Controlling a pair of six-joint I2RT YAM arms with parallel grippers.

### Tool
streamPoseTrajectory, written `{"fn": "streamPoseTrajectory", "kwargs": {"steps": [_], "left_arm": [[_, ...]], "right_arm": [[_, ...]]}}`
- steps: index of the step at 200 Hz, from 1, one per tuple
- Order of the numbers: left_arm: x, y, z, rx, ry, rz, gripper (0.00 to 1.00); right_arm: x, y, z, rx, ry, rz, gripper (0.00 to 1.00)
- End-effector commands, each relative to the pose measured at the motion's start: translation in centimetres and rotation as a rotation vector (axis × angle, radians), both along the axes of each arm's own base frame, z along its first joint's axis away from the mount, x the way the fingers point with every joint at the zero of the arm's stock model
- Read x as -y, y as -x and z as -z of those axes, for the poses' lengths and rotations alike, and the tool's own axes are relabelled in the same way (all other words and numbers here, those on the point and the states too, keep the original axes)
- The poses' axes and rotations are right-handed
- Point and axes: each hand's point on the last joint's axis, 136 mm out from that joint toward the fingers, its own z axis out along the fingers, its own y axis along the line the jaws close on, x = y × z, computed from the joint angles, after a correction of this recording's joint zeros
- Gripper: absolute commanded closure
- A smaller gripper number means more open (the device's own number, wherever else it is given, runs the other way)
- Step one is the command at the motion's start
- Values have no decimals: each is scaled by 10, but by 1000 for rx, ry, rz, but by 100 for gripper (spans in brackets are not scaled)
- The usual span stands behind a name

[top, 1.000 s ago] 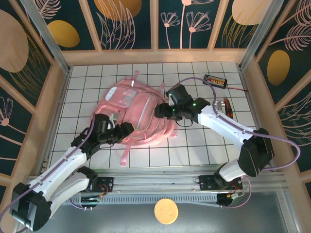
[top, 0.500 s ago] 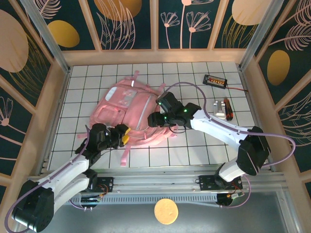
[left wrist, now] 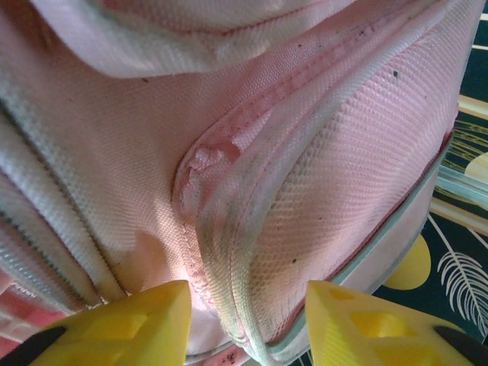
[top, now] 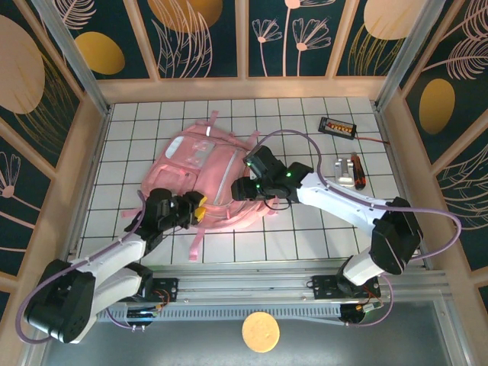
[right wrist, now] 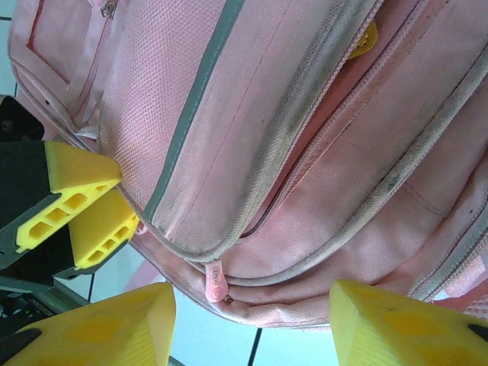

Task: Pack the student bag

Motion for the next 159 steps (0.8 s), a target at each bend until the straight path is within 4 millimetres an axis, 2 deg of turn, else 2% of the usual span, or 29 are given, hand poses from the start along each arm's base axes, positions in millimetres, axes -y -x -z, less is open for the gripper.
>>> {"fn": "streamPoseTrajectory", "kwargs": {"steps": [1, 20, 58, 94, 129, 159], "left_arm": [[4, -17, -21, 85, 16, -4, 61], [6, -21, -22, 90, 9, -1, 70], [12, -31, -32, 118, 16, 15, 100], [17, -38, -52, 159, 34, 26, 100], [21, -46, -75, 193, 53, 23, 100], [23, -48, -82, 202, 56, 23, 100]], "right_arm": [[-5, -5, -8, 47, -1, -8, 44], [0, -1, -3, 47, 16, -7, 43], [5, 7, 6, 63, 89, -30, 40], [-4, 13, 13, 89, 170, -77, 34], [-11, 18, 22, 102, 227, -99, 34], [-15, 12, 24, 118, 234, -95, 34]]}}
